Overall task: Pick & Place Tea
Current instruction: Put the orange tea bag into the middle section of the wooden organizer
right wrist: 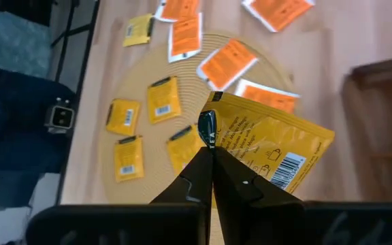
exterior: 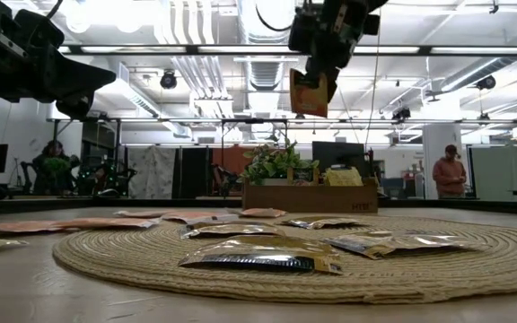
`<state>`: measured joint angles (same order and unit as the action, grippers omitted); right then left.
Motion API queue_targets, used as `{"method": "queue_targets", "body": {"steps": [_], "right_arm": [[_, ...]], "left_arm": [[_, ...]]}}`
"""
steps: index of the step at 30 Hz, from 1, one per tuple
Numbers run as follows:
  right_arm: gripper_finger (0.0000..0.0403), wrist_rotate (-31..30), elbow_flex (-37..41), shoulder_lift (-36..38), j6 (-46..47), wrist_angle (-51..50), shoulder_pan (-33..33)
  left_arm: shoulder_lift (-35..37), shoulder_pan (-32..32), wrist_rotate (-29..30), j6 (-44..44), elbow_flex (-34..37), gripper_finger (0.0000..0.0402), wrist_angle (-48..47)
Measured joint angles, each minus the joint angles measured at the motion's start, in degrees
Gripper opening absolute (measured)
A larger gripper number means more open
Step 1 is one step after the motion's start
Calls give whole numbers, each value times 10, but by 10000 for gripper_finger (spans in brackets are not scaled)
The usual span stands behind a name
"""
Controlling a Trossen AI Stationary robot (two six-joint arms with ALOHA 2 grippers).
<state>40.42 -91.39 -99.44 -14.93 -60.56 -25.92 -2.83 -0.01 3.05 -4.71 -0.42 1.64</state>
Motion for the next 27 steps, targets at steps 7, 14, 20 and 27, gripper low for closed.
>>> {"method": "queue_targets", "body": {"steps": [7,14,20,27], "right_arm": [[8,25,0,0,-109,-73,-70],[8,27,0,0,-182,-104,-124],[8,27,-3,-5,-219,-91,-143],[8,27,-44,-55,-249,-101,-141]], "left_arm": [[0,0,0,0,0,0,0],[0,-1,0,0,0,0,0],[0,-1,0,0,0,0,0],[0,0,0,0,0,0,0]]}}
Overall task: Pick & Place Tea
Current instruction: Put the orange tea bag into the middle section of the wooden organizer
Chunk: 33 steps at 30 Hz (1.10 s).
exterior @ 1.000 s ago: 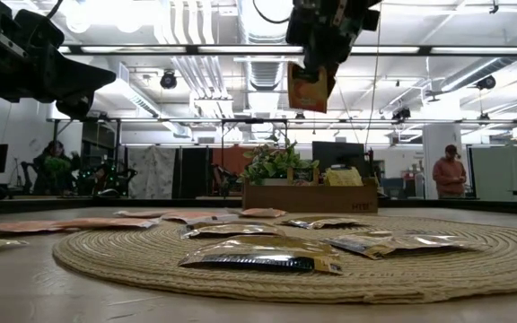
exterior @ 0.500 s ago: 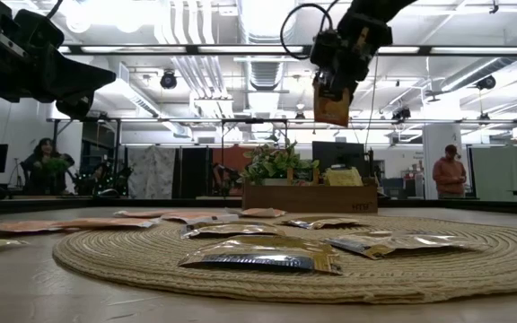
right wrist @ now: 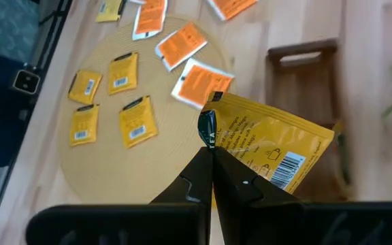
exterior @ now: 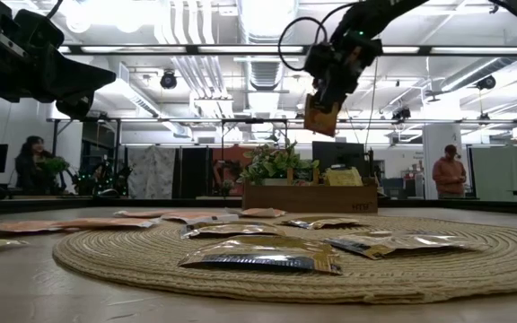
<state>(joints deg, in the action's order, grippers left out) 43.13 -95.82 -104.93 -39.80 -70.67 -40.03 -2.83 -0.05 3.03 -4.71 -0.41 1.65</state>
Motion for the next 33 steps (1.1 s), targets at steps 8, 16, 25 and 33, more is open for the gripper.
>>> {"method": "queue_targets", "body": {"steps": [8,16,25,33], "right_arm": [[8,7,-154,-88,-11,-43,-3],[8,10,-220,-168,-55,-117,-3],[8,35,-181,-187,-164,-193,-3],[8,36,-162,-189,-230,-194,-3]], "left_arm": [[0,0,0,0,0,0,0],[0,0,0,0,0,0,0],[0,0,0,0,0,0,0],[0,0,0,0,0,0,0]]}}
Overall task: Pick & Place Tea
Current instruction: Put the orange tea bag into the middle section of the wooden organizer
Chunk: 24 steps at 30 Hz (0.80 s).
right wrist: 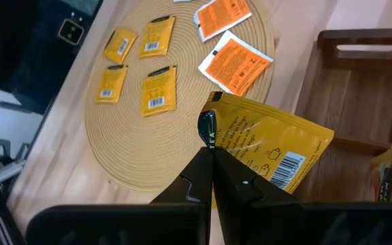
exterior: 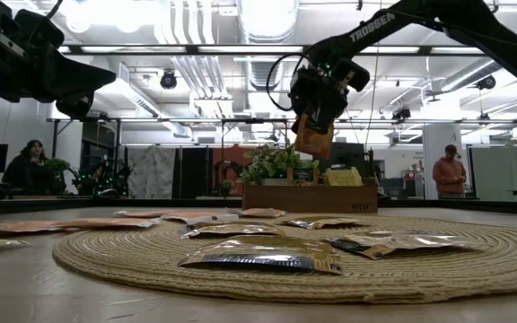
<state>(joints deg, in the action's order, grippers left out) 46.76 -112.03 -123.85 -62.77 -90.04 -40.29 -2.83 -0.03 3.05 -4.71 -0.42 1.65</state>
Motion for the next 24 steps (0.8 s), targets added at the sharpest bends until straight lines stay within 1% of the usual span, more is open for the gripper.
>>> {"method": "queue_targets", "body": {"steps": [10,21,24], "right_arm": [[8,-2,28,0,-65,6,1],[8,-4,68,0,-67,66,3],[8,-20,75,0,-65,81,3]], "left_arm": [[0,0,0,0,0,0,0],[0,0,0,0,0,0,0],[0,0,0,0,0,0,0]]}}
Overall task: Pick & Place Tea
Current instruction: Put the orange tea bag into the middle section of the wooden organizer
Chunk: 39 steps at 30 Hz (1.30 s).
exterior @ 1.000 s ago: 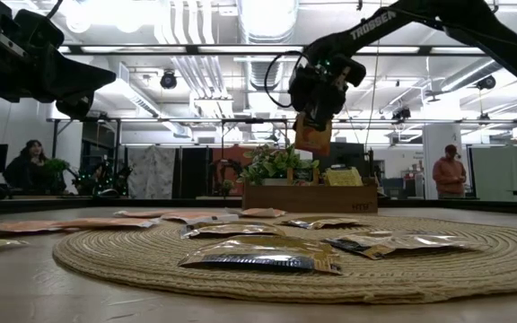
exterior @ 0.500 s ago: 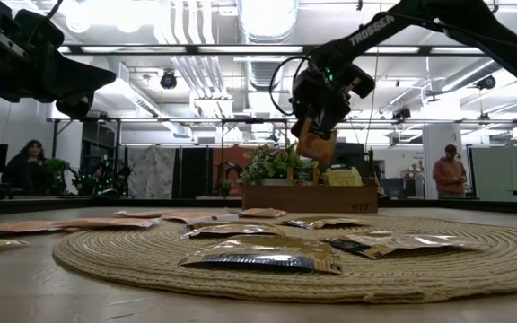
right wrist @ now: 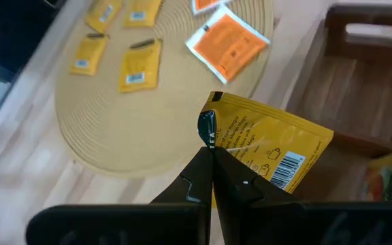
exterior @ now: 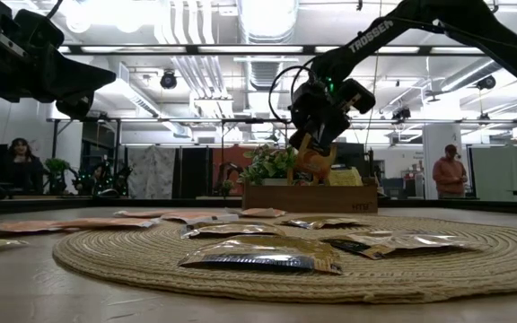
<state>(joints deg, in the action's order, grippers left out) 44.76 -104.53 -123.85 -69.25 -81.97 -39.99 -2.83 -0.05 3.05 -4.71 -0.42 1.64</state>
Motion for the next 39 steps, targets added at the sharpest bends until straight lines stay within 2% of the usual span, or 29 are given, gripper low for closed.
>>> {"method": "queue_targets", "body": {"steps": [14,30,34,39], "right_arm": [[8,-14,-12,0,3,23,4],[8,-30,-11,0,53,28,5],[8,-33,-11,0,94,41,5],[8,-77,-11,0,140,61,6]], "left_arm": [[0,0,0,0,0,0,0],[0,0,0,0,0,0,0],[0,0,0,0,0,0,0],[0,0,0,0,0,0,0]]}}
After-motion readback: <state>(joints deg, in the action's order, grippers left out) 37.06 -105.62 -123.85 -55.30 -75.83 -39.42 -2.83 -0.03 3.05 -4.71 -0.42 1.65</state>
